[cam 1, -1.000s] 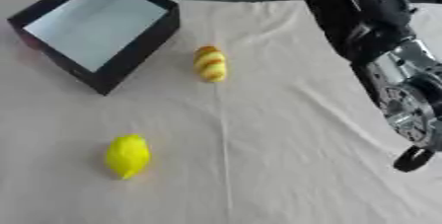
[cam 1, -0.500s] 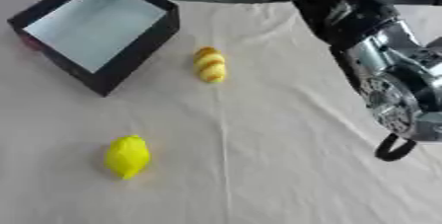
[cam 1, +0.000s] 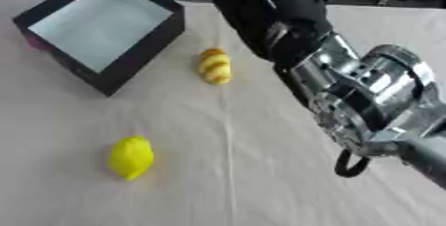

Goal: Pick up objects on the table and place them in the box.

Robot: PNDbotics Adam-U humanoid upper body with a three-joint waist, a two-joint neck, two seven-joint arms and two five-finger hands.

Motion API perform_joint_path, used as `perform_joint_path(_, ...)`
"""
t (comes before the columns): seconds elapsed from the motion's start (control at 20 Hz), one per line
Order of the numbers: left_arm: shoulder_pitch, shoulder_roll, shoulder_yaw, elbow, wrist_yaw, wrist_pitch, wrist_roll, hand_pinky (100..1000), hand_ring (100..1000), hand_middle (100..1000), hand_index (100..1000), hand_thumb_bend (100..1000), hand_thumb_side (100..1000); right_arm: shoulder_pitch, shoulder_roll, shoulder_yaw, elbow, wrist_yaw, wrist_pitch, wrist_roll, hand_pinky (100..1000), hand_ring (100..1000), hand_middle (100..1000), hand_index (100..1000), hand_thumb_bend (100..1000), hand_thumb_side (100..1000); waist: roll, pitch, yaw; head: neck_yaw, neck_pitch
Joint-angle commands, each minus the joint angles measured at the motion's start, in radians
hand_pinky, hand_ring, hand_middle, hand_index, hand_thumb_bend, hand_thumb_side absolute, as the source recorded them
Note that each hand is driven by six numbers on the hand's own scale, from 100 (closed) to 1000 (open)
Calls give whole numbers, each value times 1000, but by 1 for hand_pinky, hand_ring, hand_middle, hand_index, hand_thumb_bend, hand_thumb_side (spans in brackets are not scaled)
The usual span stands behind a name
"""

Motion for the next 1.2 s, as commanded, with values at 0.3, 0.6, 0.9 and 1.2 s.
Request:
perform_joint_path(0.3, -12, 10, -1, -18, 4, 2, -4, 882, 768, 780, 786, 144, 847, 15, 34, 13, 58, 73, -23, 0, 727, 550, 434, 515, 425, 217, 10, -8, 8, -6, -18)
perform_joint_path(0.6, -13, 5, -1, -16, 3, 3, -3, 881, 768, 779, 786, 144, 849, 38, 39, 14, 94, 106, -40, -6, 725, 550, 433, 511, 428, 235, 12, -1, 6, -2, -20)
perform_joint_path(0.9, -14, 1, -2, -16, 2, 4, -4, 881, 768, 779, 786, 145, 851, 51, 47, 18, 120, 119, -50, -13, 729, 559, 442, 524, 430, 241, 10, 4, 7, 1, -28)
perform_joint_path(1.2, -22, -4, -2, -18, 2, 4, -4, 881, 767, 778, 785, 145, 853, 72, 64, 0, 140, 135, -3, -72, 748, 588, 475, 566, 423, 192, 9, 17, 18, -1, -41)
